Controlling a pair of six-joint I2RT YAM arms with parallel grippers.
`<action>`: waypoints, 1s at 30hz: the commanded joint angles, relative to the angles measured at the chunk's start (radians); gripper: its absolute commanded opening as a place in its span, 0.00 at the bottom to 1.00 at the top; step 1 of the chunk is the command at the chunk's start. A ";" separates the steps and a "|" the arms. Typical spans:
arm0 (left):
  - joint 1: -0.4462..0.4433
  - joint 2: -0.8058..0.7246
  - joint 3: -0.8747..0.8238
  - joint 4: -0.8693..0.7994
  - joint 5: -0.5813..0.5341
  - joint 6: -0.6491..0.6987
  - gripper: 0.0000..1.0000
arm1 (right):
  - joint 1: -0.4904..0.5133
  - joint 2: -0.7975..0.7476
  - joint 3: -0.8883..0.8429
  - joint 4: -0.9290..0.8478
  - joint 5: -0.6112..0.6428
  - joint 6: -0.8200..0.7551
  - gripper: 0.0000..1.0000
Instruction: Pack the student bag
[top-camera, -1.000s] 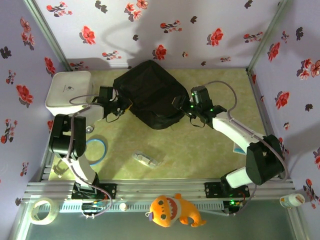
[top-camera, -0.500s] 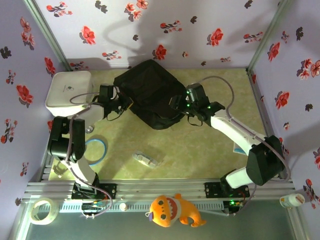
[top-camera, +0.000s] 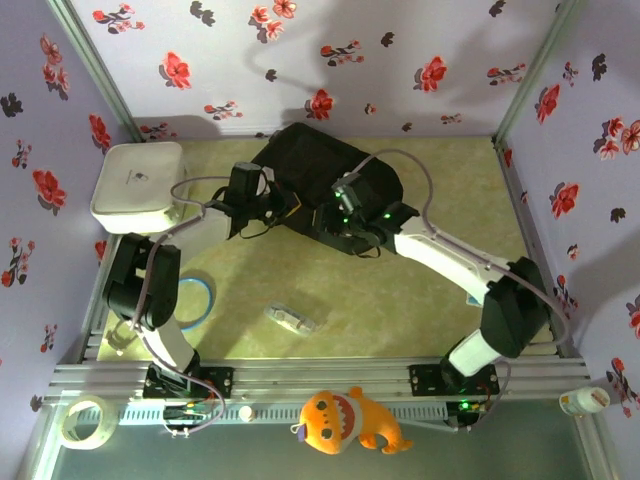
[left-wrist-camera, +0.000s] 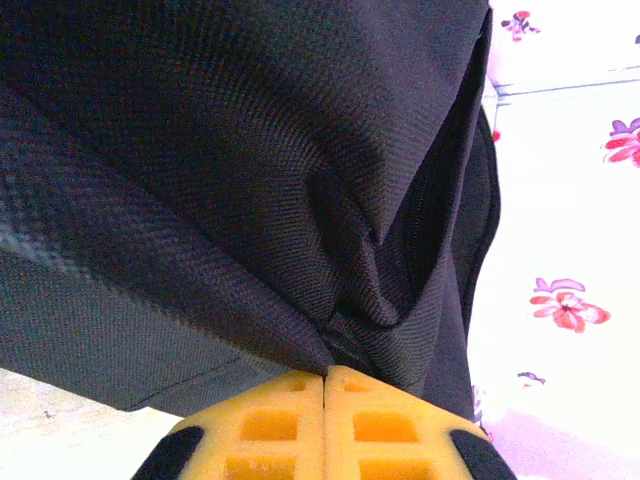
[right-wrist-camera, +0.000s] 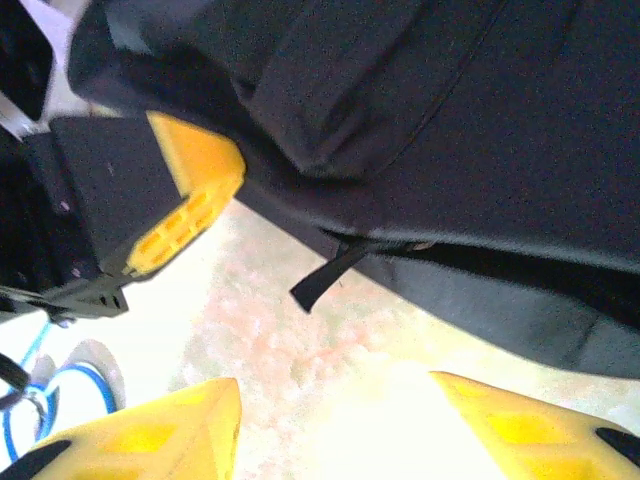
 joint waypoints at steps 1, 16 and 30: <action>-0.019 0.017 0.035 0.045 0.040 -0.009 0.00 | 0.011 0.046 0.046 -0.032 0.028 0.036 0.53; -0.024 0.010 0.018 0.042 0.046 -0.008 0.00 | 0.011 0.237 0.226 -0.150 0.124 0.093 0.54; -0.024 0.011 0.019 0.038 0.047 -0.010 0.00 | 0.011 0.306 0.287 -0.218 0.190 0.126 0.40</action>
